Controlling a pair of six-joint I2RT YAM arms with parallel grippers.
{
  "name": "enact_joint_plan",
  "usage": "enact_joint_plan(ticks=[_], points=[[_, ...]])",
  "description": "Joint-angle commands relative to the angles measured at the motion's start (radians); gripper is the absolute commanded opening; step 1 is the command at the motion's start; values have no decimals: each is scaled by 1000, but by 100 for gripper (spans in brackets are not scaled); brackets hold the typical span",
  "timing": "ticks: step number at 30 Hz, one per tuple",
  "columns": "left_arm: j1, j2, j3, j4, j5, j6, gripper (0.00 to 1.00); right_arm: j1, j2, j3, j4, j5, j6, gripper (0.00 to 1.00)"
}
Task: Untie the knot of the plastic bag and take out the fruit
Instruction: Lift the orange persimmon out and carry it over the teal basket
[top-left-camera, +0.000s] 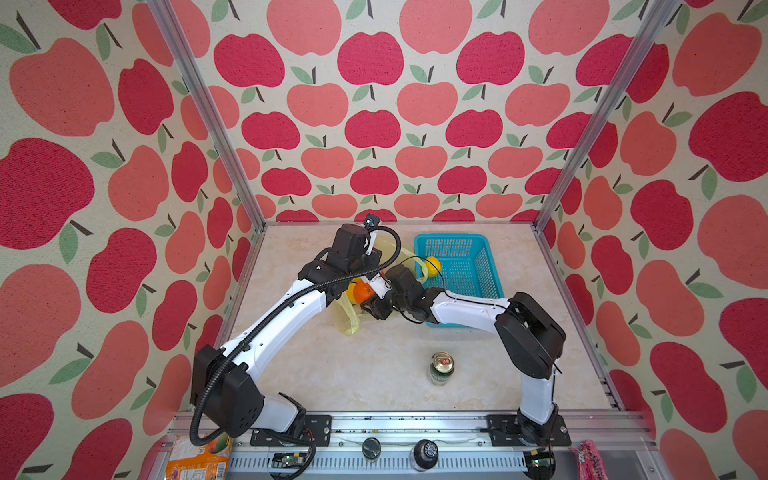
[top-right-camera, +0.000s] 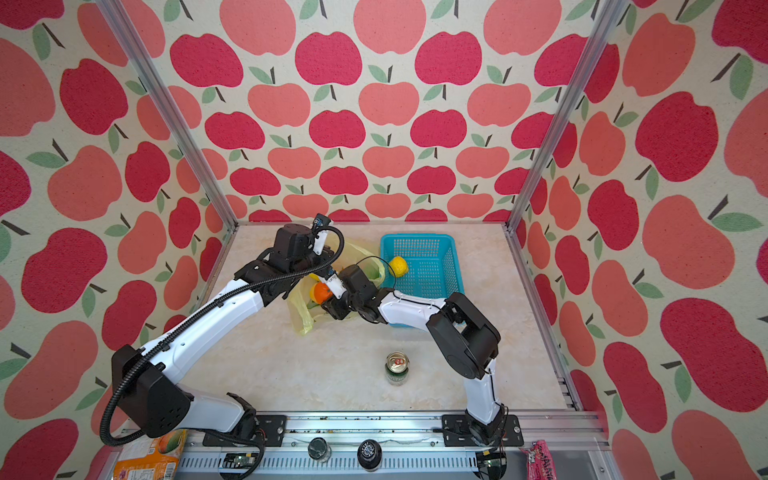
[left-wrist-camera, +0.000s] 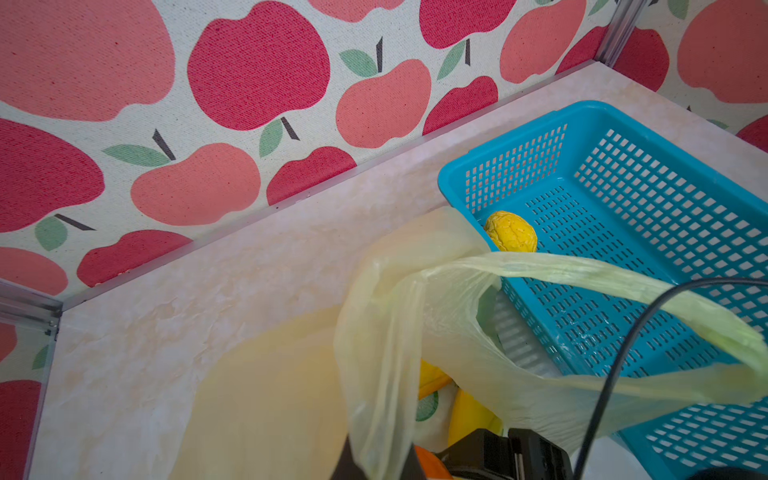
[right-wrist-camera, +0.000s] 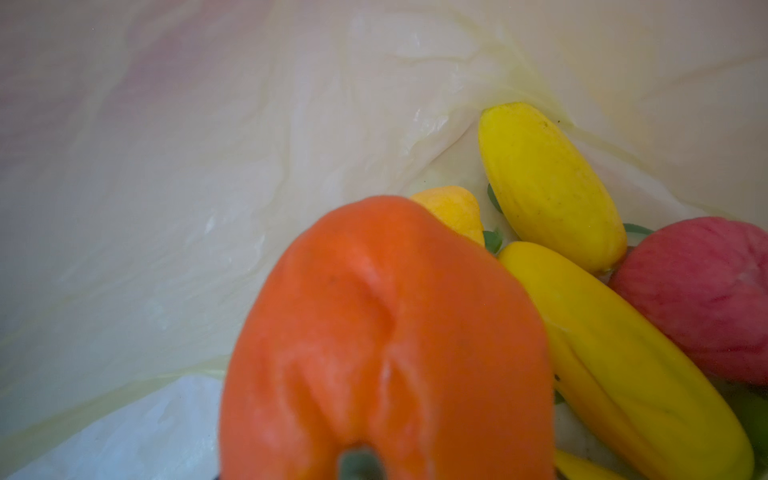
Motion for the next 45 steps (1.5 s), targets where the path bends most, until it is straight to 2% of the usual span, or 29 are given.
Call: enact_joint_plan(ticks=[1, 11, 16, 19, 26, 30, 33, 39, 45], points=[[11, -27, 24, 23, 28, -12, 0, 2, -87, -92, 133, -27, -2, 38], [15, -20, 26, 19, 41, -18, 0, 11, -418, -365, 311, 34, -62, 36], [16, -7, 48, 2, 47, -21, 0, 6, -622, -487, 355, 169, -110, 29], [15, -8, 48, 2, 55, -22, 0, -15, -746, -581, 412, 264, -125, 29], [15, -3, 54, -1, 67, -21, 0, -123, -952, -713, 468, 425, -83, 29], [15, -9, 47, 3, 66, -21, 0, -223, -958, -716, 412, 493, 5, 29], [16, -11, 52, 0, 62, -20, 0, -325, -924, -688, 333, 494, 106, 29], [14, -20, 49, 3, 56, -18, 0, -528, -797, -639, 220, 358, 268, 28], [13, -16, 52, -14, 53, -26, 0, -609, -564, -480, 78, 209, 298, 28]])
